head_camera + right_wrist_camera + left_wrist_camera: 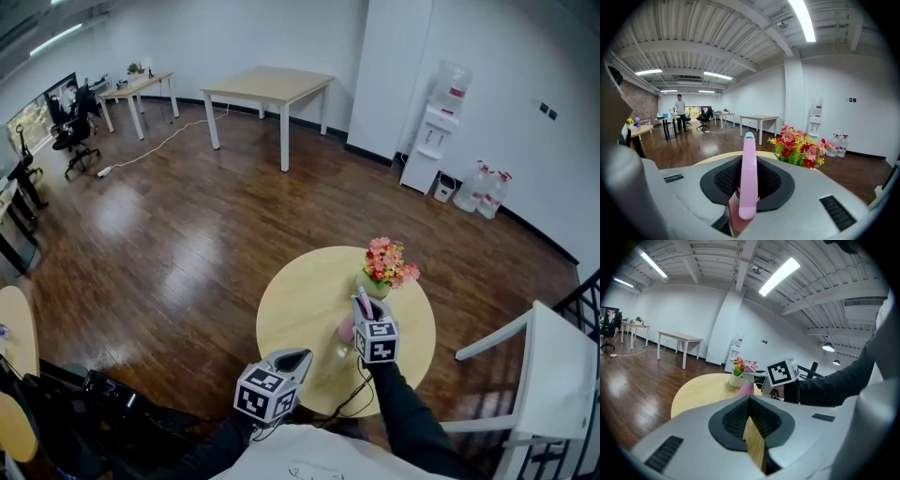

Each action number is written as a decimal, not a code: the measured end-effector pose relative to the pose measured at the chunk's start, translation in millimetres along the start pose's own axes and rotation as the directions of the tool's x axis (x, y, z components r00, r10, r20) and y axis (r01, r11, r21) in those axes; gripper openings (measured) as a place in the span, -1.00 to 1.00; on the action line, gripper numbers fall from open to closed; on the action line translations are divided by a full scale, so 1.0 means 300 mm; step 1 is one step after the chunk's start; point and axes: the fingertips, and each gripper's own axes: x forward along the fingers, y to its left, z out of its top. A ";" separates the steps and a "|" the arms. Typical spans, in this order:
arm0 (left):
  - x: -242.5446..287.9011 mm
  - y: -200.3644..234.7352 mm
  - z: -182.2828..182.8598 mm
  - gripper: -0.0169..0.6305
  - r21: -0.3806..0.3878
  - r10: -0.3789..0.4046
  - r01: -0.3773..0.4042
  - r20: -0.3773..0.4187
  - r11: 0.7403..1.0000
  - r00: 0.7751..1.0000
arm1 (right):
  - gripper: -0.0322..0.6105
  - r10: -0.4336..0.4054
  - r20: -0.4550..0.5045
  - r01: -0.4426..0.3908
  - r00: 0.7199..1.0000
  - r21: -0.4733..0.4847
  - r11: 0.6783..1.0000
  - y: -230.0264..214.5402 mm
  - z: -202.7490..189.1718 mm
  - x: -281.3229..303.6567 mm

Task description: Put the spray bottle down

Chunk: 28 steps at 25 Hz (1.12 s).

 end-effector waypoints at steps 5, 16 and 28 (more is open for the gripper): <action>-0.002 0.008 0.001 -0.98 0.000 0.003 -0.003 -0.004 1.000 1.000 | -0.79 -0.007 0.004 0.007 1.000 0.008 1.000 0.004 -0.007 0.004; 0.011 -0.005 -0.008 -0.98 -0.001 -0.005 0.005 -0.020 1.000 1.000 | -0.75 -0.023 0.006 0.024 1.000 -0.011 1.000 0.007 -0.011 0.019; 0.041 0.013 -0.001 -0.98 -0.004 -0.014 0.013 -0.031 1.000 0.999 | -0.19 -0.034 0.046 0.029 0.998 0.098 0.995 -0.018 -0.008 -0.079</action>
